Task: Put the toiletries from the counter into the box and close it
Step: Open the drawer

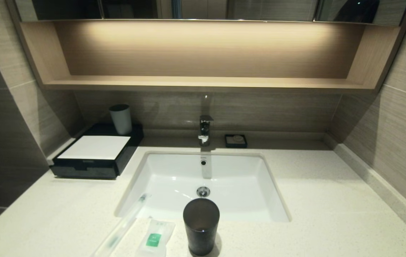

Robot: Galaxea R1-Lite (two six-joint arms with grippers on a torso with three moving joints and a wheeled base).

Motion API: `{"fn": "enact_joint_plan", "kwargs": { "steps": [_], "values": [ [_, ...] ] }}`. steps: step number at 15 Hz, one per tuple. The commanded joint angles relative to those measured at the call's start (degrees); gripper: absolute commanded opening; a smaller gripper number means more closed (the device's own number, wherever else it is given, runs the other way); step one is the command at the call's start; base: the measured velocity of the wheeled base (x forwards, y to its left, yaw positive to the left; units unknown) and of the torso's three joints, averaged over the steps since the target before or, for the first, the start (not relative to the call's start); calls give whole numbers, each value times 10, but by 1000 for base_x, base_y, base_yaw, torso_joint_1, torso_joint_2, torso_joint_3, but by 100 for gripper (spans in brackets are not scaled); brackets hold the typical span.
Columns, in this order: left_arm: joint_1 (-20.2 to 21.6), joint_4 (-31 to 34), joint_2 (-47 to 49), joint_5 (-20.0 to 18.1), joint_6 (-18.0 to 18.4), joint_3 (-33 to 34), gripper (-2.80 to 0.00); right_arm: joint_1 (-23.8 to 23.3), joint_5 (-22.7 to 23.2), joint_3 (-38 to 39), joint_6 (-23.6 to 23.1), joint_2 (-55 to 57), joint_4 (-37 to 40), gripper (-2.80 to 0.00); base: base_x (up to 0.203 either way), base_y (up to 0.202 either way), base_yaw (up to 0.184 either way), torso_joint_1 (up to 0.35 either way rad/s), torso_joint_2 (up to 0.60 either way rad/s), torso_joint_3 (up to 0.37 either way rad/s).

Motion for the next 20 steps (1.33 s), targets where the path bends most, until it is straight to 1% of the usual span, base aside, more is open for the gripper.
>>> {"fn": "enact_joint_plan", "kwargs": {
  "steps": [1, 15, 20],
  "values": [
    [0, 0, 1, 0, 0, 8, -280, 0, 0, 1, 0, -1, 0, -280, 0, 0, 0, 0, 0, 0],
    [0, 0, 1, 0, -1, 7, -280, 0, 0, 1, 0, 0, 0, -280, 0, 0, 0, 0, 0, 0],
    [0, 9, 0, 2, 0, 3, -280, 0, 0, 1, 0, 0, 0, -280, 0, 0, 0, 0, 0, 0]
  ]
}}
